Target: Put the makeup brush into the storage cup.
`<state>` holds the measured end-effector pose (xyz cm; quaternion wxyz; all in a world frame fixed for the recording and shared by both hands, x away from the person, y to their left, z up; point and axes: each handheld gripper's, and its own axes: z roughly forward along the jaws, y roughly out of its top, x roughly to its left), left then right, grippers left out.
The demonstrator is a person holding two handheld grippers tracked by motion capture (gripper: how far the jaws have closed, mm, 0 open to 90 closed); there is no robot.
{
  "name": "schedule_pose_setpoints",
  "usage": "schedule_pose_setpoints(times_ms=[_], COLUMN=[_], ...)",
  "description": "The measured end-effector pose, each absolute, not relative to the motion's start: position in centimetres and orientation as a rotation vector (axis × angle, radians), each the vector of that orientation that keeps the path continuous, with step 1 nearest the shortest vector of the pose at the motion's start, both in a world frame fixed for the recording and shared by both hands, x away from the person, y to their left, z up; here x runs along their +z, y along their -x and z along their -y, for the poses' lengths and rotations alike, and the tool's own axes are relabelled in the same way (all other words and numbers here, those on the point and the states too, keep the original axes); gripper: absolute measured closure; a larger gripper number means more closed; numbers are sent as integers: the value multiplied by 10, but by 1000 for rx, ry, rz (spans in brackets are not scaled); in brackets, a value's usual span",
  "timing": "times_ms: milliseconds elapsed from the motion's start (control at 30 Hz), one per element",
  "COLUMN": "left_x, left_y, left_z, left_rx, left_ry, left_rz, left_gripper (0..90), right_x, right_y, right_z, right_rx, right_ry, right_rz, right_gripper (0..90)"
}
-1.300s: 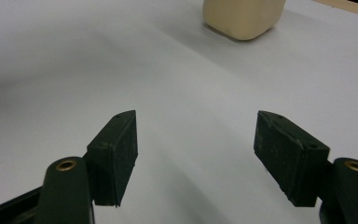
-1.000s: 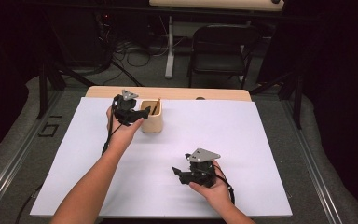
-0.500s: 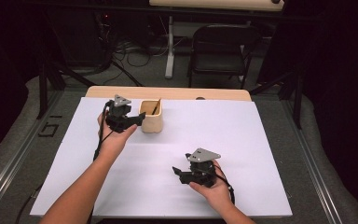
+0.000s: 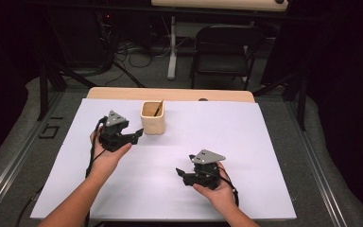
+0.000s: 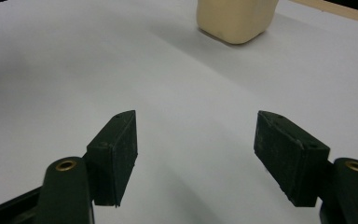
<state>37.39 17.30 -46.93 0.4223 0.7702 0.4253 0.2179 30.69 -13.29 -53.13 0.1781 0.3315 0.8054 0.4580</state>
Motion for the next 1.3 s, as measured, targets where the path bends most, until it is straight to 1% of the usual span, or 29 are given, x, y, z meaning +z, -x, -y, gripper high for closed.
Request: schedule_pose_setpoints(times_ms=[667, 1300], left_x=[-499, -513], left_y=[-329, -304], left_z=[-187, -194], left_rx=[494, 472], left_ry=[-1954, -1972], left_rz=[-1025, -990], left_gripper=[344, 345], right_x=[-528, -528], right_y=[-298, -285], right_z=[155, 177], right_rx=[1272, 1245], right_ry=[-956, -971], right_rz=[-2257, -2241], right_gripper=[289, 285])
